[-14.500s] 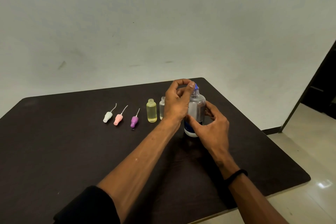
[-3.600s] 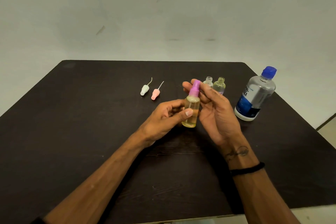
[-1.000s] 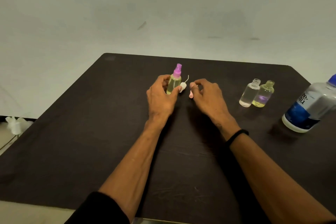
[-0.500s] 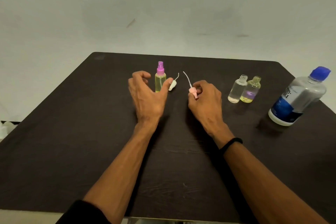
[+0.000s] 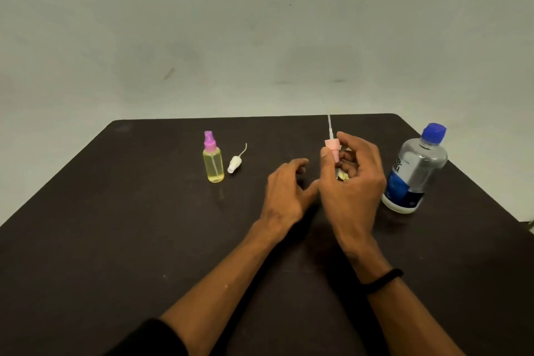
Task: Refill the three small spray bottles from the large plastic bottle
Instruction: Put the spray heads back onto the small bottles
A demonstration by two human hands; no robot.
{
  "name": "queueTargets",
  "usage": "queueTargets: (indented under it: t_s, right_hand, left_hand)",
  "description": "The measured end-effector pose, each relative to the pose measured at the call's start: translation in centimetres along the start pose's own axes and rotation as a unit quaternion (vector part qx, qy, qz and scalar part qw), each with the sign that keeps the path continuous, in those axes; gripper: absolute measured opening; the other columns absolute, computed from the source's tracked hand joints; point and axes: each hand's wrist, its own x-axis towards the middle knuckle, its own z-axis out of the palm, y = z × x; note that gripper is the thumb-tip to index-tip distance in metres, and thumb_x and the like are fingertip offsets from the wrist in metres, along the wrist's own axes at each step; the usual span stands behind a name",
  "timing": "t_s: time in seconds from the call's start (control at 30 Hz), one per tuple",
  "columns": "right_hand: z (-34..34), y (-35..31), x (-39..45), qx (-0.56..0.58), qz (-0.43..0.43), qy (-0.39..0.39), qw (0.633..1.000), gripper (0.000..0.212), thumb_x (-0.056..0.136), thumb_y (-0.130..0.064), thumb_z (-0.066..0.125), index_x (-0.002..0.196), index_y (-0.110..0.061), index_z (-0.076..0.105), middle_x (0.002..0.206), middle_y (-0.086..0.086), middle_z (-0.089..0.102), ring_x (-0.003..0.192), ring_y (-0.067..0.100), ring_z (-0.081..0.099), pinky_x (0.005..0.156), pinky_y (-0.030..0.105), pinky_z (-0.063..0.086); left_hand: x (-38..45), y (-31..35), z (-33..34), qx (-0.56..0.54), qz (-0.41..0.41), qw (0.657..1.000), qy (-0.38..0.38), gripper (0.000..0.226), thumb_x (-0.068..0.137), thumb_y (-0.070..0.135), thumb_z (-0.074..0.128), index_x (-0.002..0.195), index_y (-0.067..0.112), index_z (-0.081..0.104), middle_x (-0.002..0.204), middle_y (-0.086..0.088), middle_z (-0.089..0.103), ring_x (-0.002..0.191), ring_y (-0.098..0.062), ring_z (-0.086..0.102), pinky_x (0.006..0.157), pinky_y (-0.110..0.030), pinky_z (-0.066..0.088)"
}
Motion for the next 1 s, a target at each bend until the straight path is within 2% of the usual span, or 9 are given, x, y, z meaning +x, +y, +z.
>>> queueTargets:
  t_s: [0.07, 0.13, 0.37, 0.47, 0.53, 0.63, 0.8, 0.93, 1.0]
  right_hand:
    - [-0.3, 0.0, 0.4, 0.011, 0.006, 0.017, 1.0, 0.036, 0.095, -0.015, 0.076, 0.127, -0.029, 0.065, 0.125, -0.008, 0.061, 0.105, 0.001, 0.066, 0.085, 0.013, 0.055]
    - [-0.6, 0.1, 0.8, 0.019, 0.007, 0.031, 0.999, 0.038, 0.095, -0.014, 0.076, 0.126, -0.032, 0.064, 0.124, -0.008, 0.062, 0.104, -0.003, 0.066, 0.084, 0.012, 0.054]
    - [-0.5, 0.6, 1.3, 0.044, 0.029, 0.054, 0.997, 0.034, 0.094, -0.013, 0.077, 0.126, -0.021, 0.068, 0.12, -0.004, 0.069, 0.104, 0.003, 0.071, 0.085, 0.02, 0.06]
    - [-0.6, 0.9, 1.2, 0.047, 0.027, 0.045, 0.997, 0.031, 0.094, -0.014, 0.077, 0.123, -0.019, 0.068, 0.116, -0.003, 0.07, 0.105, 0.009, 0.071, 0.087, 0.03, 0.062]
    - [-0.6, 0.9, 1.3, 0.043, 0.022, 0.047, 0.998, 0.03, 0.094, -0.014, 0.077, 0.121, -0.021, 0.067, 0.115, -0.004, 0.07, 0.106, 0.011, 0.071, 0.087, 0.034, 0.063]
    - [-0.8, 0.5, 1.3, 0.037, 0.004, 0.044, 0.998, 0.031, 0.094, -0.01, 0.076, 0.119, -0.026, 0.066, 0.114, -0.005, 0.067, 0.104, 0.009, 0.069, 0.085, 0.032, 0.062]
    - [-0.8, 0.1, 1.1, 0.028, -0.033, 0.007, 0.999, 0.029, 0.091, -0.006, 0.077, 0.113, -0.023, 0.069, 0.11, -0.004, 0.066, 0.096, 0.011, 0.068, 0.078, 0.025, 0.059]
    - [-1.0, 0.0, 1.0, 0.02, -0.061, -0.022, 0.998, 0.021, 0.089, -0.004, 0.076, 0.11, -0.009, 0.072, 0.105, 0.003, 0.067, 0.09, 0.011, 0.066, 0.075, 0.019, 0.055]
    - [-1.0, -0.2, 0.8, 0.014, -0.075, -0.033, 0.997, 0.02, 0.089, -0.002, 0.076, 0.108, -0.007, 0.072, 0.102, 0.004, 0.067, 0.089, 0.011, 0.065, 0.075, 0.018, 0.054]
  left_hand:
    - [1.0, 0.8, 1.6, 0.004, -0.018, 1.0, -0.006, 0.07, 0.079, 0.061, 0.07, 0.138, 0.023, 0.063, 0.127, 0.003, 0.07, 0.113, -0.012, 0.068, 0.097, -0.036, 0.059]
    - [1.6, 1.3, 2.9, 0.005, -0.018, 1.0, 0.002, 0.072, 0.077, 0.069, 0.063, 0.135, 0.027, 0.063, 0.125, 0.006, 0.072, 0.111, -0.011, 0.069, 0.094, -0.035, 0.061]
    - [2.5, 1.3, 4.5, -0.07, -0.001, 0.997, 0.034, 0.033, 0.091, 0.04, 0.078, 0.117, 0.022, 0.071, 0.102, 0.009, 0.078, 0.086, -0.002, 0.072, 0.078, -0.027, 0.064]
    - [2.2, 1.5, 3.8, -0.095, -0.006, 0.994, 0.047, 0.03, 0.09, 0.034, 0.081, 0.116, 0.022, 0.073, 0.1, 0.013, 0.076, 0.086, 0.002, 0.071, 0.074, -0.016, 0.059]
    - [1.8, 1.5, 2.9, -0.102, -0.008, 0.993, 0.053, 0.035, 0.09, 0.036, 0.081, 0.121, 0.024, 0.072, 0.103, 0.015, 0.076, 0.089, -0.001, 0.072, 0.074, -0.019, 0.06]
    - [0.7, 1.1, 0.7, -0.089, -0.01, 0.994, 0.063, 0.04, 0.089, 0.036, 0.082, 0.127, 0.026, 0.071, 0.111, 0.017, 0.076, 0.088, -0.004, 0.071, 0.071, -0.016, 0.057]
    - [-1.2, -0.7, -2.4, -0.069, -0.038, 0.991, 0.113, 0.044, 0.087, 0.038, 0.083, 0.127, 0.026, 0.071, 0.109, 0.017, 0.075, 0.066, -0.001, 0.068, 0.06, -0.012, 0.053]
    - [-1.9, -1.5, -3.7, -0.062, -0.05, 0.988, 0.132, 0.044, 0.086, 0.039, 0.084, 0.126, 0.028, 0.071, 0.092, 0.026, 0.07, 0.071, -0.003, 0.07, 0.067, -0.021, 0.059]
    - [-1.8, -1.6, -3.8, -0.063, -0.05, 0.987, 0.137, 0.042, 0.086, 0.038, 0.084, 0.125, 0.029, 0.071, 0.094, 0.028, 0.068, 0.074, -0.001, 0.069, 0.067, -0.02, 0.058]
